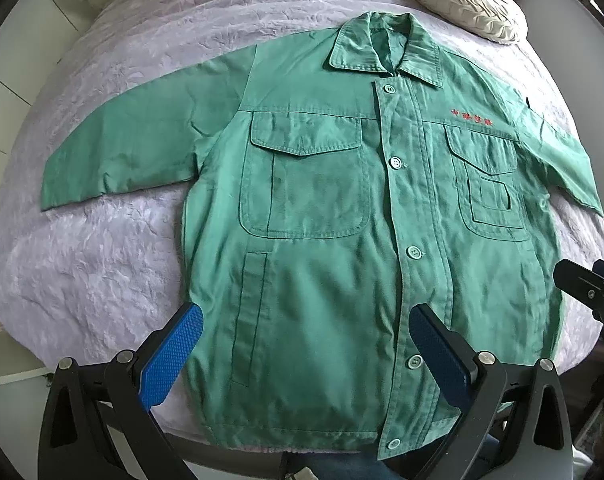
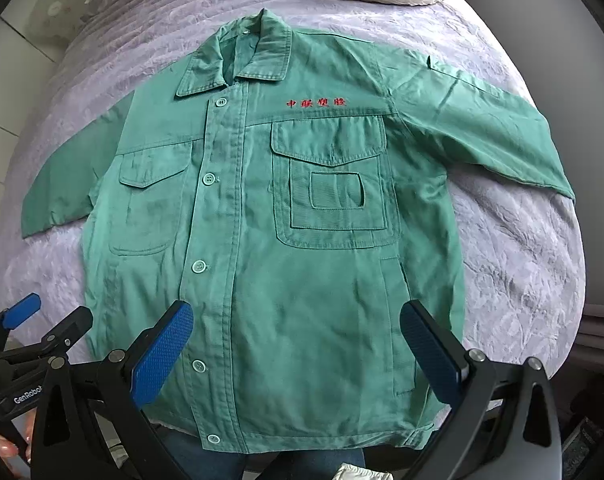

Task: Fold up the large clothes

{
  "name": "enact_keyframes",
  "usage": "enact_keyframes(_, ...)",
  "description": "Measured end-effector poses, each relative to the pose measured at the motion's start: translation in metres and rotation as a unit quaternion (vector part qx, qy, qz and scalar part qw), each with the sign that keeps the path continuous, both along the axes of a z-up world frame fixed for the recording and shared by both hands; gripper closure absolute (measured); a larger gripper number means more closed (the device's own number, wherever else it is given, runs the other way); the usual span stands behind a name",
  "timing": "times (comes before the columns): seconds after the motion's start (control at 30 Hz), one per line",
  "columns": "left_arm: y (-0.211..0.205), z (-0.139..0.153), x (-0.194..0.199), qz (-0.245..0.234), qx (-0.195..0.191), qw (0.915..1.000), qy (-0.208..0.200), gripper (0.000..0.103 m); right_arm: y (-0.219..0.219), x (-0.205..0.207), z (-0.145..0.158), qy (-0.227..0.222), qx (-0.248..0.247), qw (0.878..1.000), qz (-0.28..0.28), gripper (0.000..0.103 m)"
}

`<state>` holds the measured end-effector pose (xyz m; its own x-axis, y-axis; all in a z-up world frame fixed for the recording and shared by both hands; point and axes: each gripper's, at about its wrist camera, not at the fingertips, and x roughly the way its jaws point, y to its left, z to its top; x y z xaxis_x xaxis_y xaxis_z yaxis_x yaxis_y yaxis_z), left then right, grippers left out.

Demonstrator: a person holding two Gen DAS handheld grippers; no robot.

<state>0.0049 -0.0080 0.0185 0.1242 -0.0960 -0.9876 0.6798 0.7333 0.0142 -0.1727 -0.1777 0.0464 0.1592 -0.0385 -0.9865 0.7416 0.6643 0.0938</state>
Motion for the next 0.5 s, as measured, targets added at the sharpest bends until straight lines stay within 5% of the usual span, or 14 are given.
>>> enact_keyframes(0.5, -0.0007, -0.0002, 0.0054, 0.006, 0.004, 1.0, -0.002, 0.0, -0.0021, 0.0039, -0.0006, 0.003, 0.0, 1.0, 0.002, 0.0)
